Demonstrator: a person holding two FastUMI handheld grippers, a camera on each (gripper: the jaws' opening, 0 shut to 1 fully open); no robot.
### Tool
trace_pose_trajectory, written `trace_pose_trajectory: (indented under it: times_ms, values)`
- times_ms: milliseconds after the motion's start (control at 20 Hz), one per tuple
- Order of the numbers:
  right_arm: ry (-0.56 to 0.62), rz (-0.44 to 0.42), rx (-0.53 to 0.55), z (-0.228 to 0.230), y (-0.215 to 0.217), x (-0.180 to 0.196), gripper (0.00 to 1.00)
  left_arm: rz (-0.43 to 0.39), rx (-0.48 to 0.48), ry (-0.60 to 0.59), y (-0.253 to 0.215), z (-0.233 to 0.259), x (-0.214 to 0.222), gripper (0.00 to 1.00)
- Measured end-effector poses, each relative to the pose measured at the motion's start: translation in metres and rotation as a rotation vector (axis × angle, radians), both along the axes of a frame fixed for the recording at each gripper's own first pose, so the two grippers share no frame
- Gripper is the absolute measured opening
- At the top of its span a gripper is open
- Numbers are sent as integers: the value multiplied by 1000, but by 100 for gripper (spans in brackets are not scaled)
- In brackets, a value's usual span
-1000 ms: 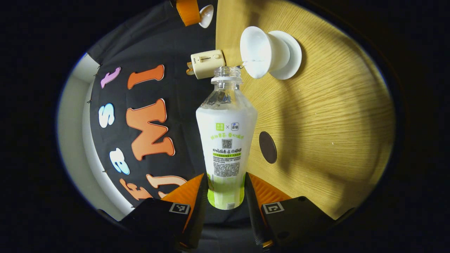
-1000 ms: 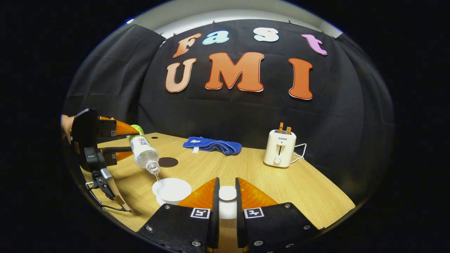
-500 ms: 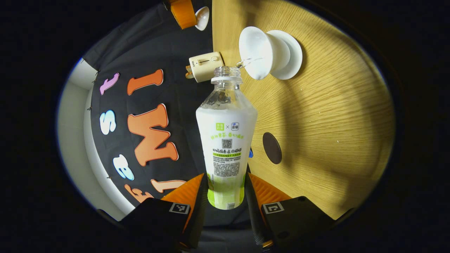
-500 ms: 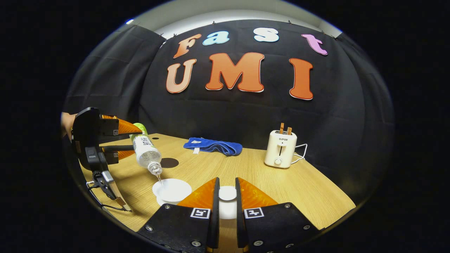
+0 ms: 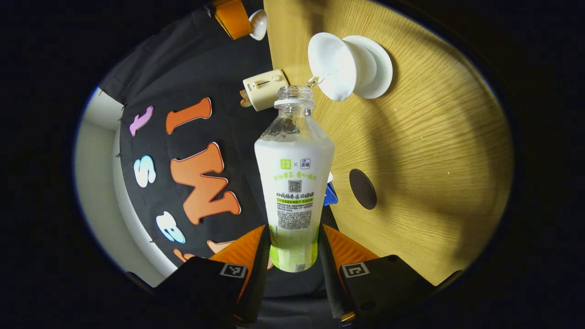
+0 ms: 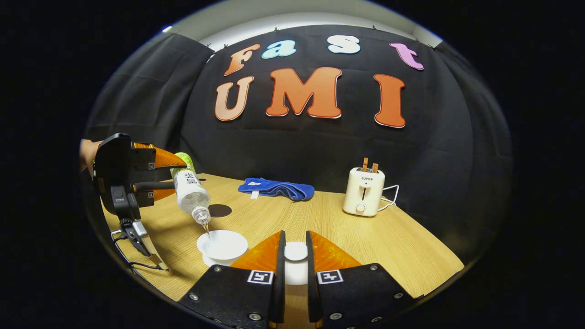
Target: Open the teacup lid with one hand, grasp the water bottle and pour water into the teacup with the other hand; after pouring, place the water bottle on the coaster and then close the teacup lid.
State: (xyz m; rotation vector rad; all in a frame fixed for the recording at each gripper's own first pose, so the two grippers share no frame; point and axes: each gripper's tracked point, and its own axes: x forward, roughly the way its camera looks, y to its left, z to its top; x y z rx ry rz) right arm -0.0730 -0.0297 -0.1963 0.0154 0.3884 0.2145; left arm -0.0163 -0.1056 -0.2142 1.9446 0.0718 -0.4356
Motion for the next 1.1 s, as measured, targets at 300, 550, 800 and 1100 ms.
trace_pose_trajectory:
  times_ms: [300, 550, 800, 1100]
  values:
    - [-6, -3, 20, 3, -5, 1, 20, -12, 38, -12, -2, 1, 1, 61]
    - [-9, -6, 23, 4, -8, 2, 20, -22, 57, -22, -2, 9, 0, 61]
    - [-18, -5, 26, 8, -9, 3, 21, -35, 77, -37, -7, 17, 5, 58]
    - [-16, -13, 29, 7, -14, -1, 20, -67, 103, -59, -17, 32, 7, 58]
